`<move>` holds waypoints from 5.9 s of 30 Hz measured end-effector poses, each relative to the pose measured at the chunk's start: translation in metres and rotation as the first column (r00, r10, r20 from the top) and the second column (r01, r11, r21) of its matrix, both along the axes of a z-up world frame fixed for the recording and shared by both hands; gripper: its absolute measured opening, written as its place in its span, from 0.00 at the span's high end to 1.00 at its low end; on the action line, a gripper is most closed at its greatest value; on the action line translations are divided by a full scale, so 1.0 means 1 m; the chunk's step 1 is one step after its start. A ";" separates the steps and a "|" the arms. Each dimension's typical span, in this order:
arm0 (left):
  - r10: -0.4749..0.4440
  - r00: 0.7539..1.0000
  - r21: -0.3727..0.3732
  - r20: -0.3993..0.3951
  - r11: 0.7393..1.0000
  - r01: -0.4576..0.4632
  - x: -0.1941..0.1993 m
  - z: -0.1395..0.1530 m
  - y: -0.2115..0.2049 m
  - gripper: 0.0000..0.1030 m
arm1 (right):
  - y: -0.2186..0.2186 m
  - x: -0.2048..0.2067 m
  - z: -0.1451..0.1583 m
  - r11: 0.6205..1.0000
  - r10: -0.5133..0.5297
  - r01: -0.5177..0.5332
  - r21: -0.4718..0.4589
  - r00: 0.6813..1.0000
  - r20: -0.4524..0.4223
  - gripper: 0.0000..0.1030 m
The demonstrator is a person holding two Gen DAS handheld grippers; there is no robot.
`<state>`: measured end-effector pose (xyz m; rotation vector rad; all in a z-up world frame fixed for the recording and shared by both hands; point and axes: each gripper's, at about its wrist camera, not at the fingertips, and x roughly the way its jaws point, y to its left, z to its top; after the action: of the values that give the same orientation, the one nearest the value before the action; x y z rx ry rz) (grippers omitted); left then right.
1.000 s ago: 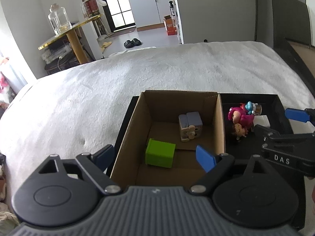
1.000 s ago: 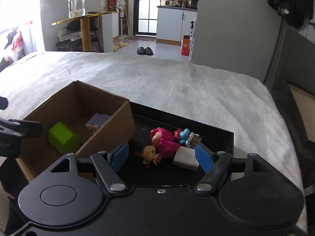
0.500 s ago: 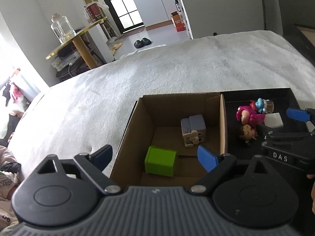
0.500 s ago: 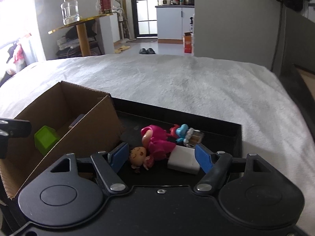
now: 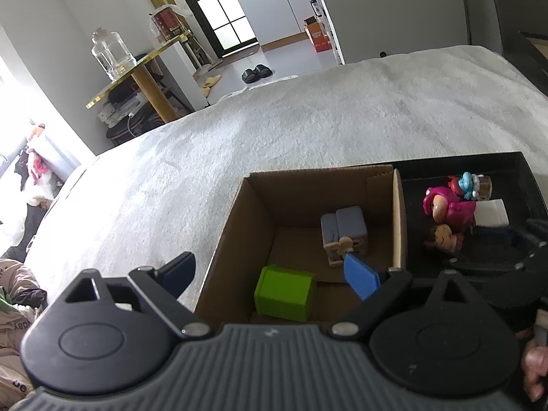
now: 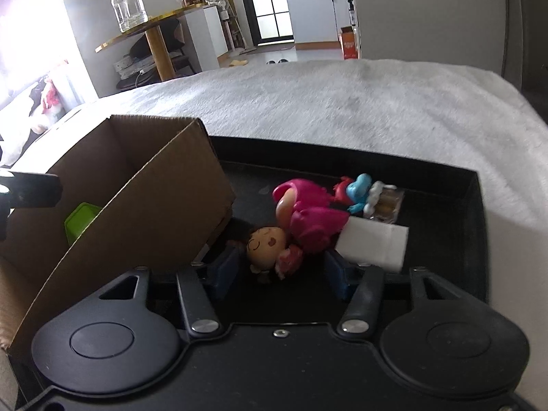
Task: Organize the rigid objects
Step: 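Move the right tool over the small doll in the tray, then close the right gripper on the small doll and lift it, then carry the small doll into the cardboard box and open the right gripper, then withdraw the right tool and move it to the white block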
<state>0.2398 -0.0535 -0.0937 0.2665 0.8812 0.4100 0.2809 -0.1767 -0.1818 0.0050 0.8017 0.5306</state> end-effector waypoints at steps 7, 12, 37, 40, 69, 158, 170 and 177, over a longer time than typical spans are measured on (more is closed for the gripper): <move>0.013 1.000 -0.017 0.008 1.000 -0.013 -0.002 0.001 0.007 0.10 | 0.011 0.003 -0.009 1.000 0.006 -0.006 0.012 1.000 -0.023 0.46; 0.011 1.000 -0.025 0.003 1.000 -0.011 -0.001 0.000 0.008 0.10 | 0.016 -0.001 -0.010 1.000 0.009 -0.009 -0.027 1.000 0.012 0.64; 0.027 0.997 -0.202 0.065 0.979 -0.013 -0.030 0.020 0.047 0.10 | 0.014 -0.039 0.052 0.989 -0.060 0.073 -0.128 0.992 0.109 0.64; 0.021 0.997 -0.235 0.069 0.972 -0.004 -0.035 0.020 0.055 0.10 | 0.017 -0.043 0.059 0.986 -0.067 0.083 -0.145 0.991 0.116 0.64; 0.034 0.990 -0.525 0.134 0.850 0.041 -0.060 0.000 0.141 0.18 | 0.090 -0.084 0.118 0.937 -0.031 0.121 -0.328 0.964 0.266 0.64; 0.013 0.999 -0.284 0.040 0.959 -0.001 -0.047 0.015 0.092 0.25 | 0.041 -0.048 0.090 0.969 0.014 0.041 -0.245 0.975 0.221 0.36; 0.012 1.000 -0.201 0.002 0.979 -0.011 -0.033 0.010 0.061 0.20 | -0.002 -0.028 0.055 0.987 -0.034 0.062 -0.151 0.982 0.187 0.36; -0.008 1.000 -0.183 -0.010 0.983 0.006 -0.021 0.006 0.040 0.20 | -0.016 -0.013 0.030 0.990 -0.053 0.071 -0.126 0.988 0.142 0.36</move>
<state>0.2187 -0.0133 -0.0876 0.1031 0.9220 0.3185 0.2679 -0.1923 -0.1513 -0.1257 0.6968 0.4137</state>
